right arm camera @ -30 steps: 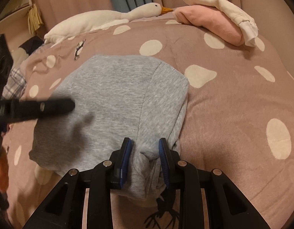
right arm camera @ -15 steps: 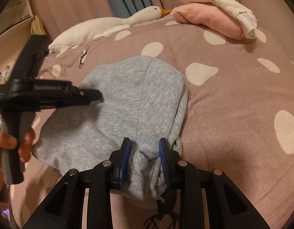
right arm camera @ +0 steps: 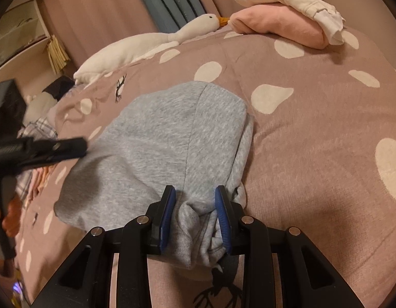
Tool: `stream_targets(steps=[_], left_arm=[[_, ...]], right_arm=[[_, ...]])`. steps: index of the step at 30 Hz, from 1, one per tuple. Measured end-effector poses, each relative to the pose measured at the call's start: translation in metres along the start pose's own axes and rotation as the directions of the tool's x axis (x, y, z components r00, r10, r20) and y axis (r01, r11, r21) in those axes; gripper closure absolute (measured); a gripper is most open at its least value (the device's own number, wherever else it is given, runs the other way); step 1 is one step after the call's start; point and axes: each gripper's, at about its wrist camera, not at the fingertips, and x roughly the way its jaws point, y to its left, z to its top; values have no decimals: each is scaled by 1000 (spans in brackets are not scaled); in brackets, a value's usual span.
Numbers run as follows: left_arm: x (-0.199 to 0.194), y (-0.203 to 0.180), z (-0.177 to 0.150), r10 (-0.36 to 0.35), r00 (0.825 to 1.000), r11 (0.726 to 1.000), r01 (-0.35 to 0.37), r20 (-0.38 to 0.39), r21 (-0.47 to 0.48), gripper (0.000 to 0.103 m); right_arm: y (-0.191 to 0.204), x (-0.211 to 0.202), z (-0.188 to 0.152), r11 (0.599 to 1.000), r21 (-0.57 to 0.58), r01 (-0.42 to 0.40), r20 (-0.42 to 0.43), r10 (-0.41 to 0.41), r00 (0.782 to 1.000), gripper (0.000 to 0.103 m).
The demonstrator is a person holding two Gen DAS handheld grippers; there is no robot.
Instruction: Fold small clothes
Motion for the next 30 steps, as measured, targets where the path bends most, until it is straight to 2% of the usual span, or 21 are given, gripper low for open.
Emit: stream_targets(steps=[3,8,13,16,17,21,25,28,29,30], left_arm=[[15,-2,-8,53,998,998,-53,-18,14,66],[17,10,-9,12,1000,997,-13,-15,-71,66],[-8,-7,-32,-9,1000,1000,9,14,7,65],[6,-13,-49,23,999,998,-21,-28,58,65],[15,-9,-53,35,998,998,-33,-49,46,66],[23,6,-52,-35,997,998,31,-65,-62,67],[-3,1,-47,-86,996,994,83,-38,-65,65],[-33,-1,-45,-94,995,994,95,20,-55,47],[-44,2,-44,-88,995,994,91,54,-61,33],[-51,5,-44,-75,994,995,80,78,-67,25]], right_arm=[[1,0,0,1000,-10,6,1,-6,1000,72],[-6,0,0,999,20,-24,-2,24,1000,69],[-8,-1,0,999,35,-36,-3,36,999,68],[-7,0,0,999,35,-33,-5,33,999,68],[-6,0,0,999,37,-32,-7,32,999,68],[-5,0,0,999,45,-27,-18,28,999,65],[-1,-3,3,999,42,-8,-20,9,1000,64],[2,-9,5,999,41,2,-10,-1,1000,63],[3,-13,7,999,37,10,-3,-10,1000,63],[5,-16,8,999,32,19,4,-19,1000,62]])
